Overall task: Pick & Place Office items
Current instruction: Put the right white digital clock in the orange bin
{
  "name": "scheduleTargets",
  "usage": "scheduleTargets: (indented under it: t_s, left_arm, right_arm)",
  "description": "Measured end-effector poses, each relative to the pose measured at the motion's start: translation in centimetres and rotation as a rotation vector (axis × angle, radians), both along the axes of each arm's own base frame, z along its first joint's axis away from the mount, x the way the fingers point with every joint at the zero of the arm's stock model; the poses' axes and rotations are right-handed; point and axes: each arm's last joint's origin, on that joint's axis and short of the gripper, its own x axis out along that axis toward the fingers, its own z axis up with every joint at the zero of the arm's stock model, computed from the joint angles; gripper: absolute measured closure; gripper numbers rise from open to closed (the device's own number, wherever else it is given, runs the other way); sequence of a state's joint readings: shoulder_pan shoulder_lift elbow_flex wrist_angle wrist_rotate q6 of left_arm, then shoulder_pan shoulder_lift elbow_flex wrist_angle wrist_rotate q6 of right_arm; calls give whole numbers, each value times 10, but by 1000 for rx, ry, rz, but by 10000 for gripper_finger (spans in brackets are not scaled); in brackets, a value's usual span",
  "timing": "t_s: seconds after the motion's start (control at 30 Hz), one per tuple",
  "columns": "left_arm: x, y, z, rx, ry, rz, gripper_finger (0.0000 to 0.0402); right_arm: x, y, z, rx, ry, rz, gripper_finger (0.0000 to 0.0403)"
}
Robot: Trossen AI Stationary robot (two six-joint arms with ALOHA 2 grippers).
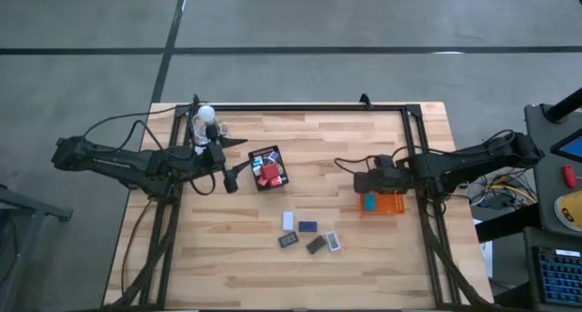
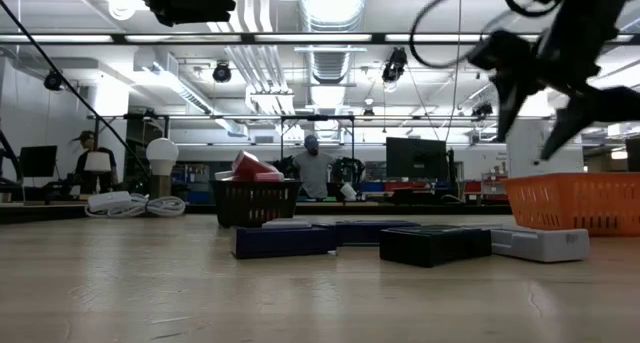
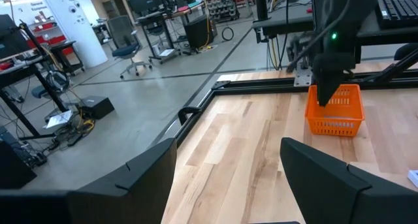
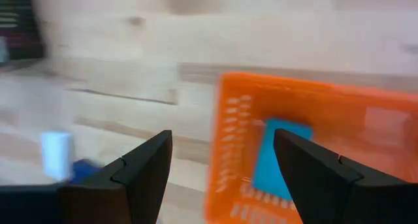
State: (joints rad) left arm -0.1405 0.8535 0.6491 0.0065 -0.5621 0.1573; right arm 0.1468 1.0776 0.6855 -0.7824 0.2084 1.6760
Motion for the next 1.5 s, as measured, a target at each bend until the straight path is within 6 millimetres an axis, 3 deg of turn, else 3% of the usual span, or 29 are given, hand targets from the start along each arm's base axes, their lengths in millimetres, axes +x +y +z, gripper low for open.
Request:
scheduleTargets:
  t_s: [0.17,0.33,0.63,0.77,1.0,1.17,1.5]
  left_arm:
    - [0,0,0,0,0,0,126]
    - [0,0,0,0,0,0,126]
    - [0,0,0,0,0,0,126]
    - [0,0,0,0,0,0,126]
    - [0,0,0,0,0,0,126]
    - [0,0,0,0,0,0,126]
    - [0,0,0,0,1,0,126]
  right_arm:
    - [17,4,20,-94,-47,75,140]
    - [45,18,22,-99,-25,147,140]
    - [104,72,10,-60,64,297,140]
    - [121,96,3,-43,128,286,140]
    - [140,133,-14,-16,199,281,140]
    - [139,152,-26,-3,237,242,140]
    - [139,155,-49,18,327,215,140]
